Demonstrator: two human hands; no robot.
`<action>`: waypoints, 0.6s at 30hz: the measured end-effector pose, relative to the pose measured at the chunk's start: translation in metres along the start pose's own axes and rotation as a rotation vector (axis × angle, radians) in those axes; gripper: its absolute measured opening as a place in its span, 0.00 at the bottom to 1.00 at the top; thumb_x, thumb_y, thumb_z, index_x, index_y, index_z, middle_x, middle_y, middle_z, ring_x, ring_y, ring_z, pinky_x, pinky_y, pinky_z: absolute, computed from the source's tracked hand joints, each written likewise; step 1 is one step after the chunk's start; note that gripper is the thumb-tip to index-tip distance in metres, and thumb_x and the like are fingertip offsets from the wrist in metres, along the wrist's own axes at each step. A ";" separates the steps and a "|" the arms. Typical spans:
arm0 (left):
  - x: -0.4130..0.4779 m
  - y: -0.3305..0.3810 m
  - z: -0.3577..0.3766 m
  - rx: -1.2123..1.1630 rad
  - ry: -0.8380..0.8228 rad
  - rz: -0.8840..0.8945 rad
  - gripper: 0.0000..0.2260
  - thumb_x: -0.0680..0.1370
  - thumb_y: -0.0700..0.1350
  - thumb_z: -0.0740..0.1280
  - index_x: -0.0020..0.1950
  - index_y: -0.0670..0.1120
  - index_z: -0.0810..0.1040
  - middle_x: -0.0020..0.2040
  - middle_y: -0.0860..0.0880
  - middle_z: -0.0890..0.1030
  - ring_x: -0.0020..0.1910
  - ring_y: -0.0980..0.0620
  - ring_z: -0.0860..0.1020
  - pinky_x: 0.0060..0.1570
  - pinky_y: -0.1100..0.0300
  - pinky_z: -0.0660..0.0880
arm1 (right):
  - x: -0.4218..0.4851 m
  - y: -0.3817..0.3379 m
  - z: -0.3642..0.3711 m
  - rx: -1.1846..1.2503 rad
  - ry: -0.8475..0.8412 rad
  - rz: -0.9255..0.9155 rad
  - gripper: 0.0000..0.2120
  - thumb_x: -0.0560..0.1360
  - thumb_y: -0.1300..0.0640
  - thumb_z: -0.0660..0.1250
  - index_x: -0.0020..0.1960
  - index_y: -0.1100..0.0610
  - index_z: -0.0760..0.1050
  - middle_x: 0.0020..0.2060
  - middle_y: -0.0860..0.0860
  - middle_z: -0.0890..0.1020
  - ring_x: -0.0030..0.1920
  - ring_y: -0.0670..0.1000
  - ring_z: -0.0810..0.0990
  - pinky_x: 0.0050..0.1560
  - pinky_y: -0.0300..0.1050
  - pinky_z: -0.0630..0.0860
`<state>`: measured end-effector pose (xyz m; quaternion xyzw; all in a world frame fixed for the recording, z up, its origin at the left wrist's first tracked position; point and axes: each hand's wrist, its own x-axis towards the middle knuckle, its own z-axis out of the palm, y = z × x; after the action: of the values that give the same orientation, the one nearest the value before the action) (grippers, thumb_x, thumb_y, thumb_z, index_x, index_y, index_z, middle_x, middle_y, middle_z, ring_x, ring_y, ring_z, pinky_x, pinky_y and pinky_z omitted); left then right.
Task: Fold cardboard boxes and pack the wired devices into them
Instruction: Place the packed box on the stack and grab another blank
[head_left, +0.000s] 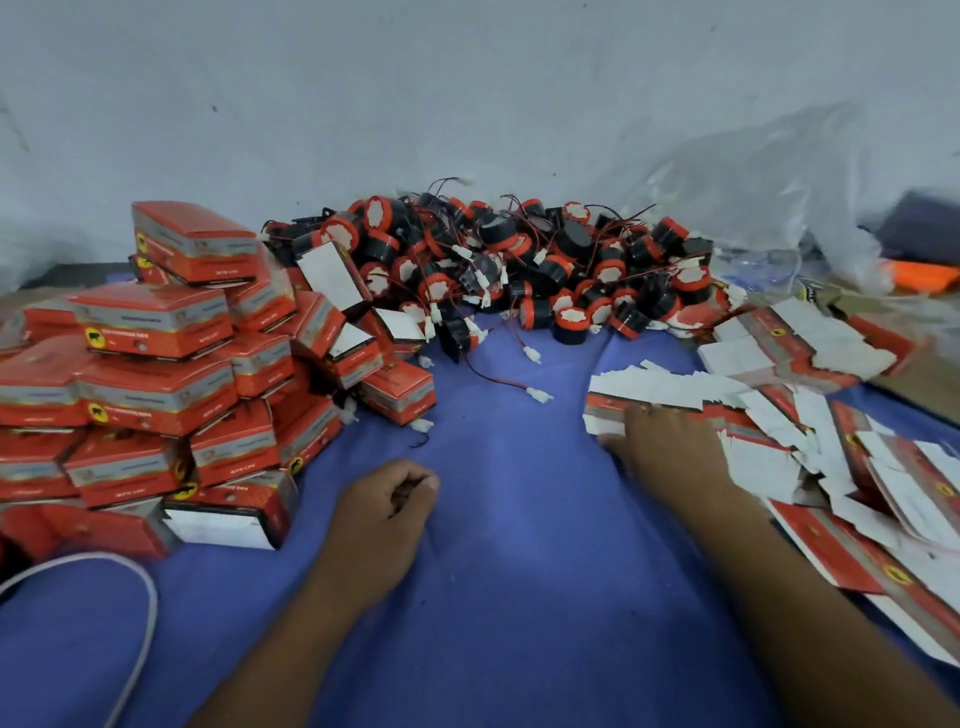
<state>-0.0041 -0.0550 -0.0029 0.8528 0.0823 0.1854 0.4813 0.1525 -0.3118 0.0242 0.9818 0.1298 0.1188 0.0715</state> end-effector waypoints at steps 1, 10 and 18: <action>-0.001 0.000 0.000 0.009 0.006 0.005 0.07 0.79 0.40 0.67 0.42 0.48 0.80 0.39 0.51 0.82 0.41 0.56 0.79 0.41 0.68 0.74 | -0.004 -0.002 -0.005 -0.021 0.092 -0.014 0.06 0.80 0.56 0.65 0.52 0.58 0.78 0.46 0.58 0.84 0.46 0.58 0.84 0.43 0.45 0.77; -0.003 0.002 0.002 0.054 0.003 0.074 0.08 0.79 0.40 0.68 0.47 0.54 0.80 0.44 0.56 0.83 0.45 0.61 0.79 0.44 0.70 0.75 | -0.023 -0.016 -0.020 0.733 -0.084 -0.221 0.25 0.75 0.40 0.70 0.65 0.53 0.72 0.57 0.50 0.79 0.57 0.54 0.77 0.57 0.52 0.75; -0.002 0.001 0.010 0.383 -0.174 0.269 0.18 0.77 0.53 0.64 0.61 0.44 0.81 0.59 0.55 0.78 0.58 0.57 0.72 0.61 0.62 0.66 | -0.029 -0.048 -0.010 0.563 -0.269 -0.125 0.49 0.68 0.37 0.76 0.78 0.48 0.53 0.70 0.54 0.64 0.70 0.59 0.63 0.68 0.53 0.64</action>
<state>-0.0018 -0.0636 -0.0072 0.9445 -0.0401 0.1549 0.2870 0.1117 -0.2727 0.0190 0.9600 0.2072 -0.0574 -0.1794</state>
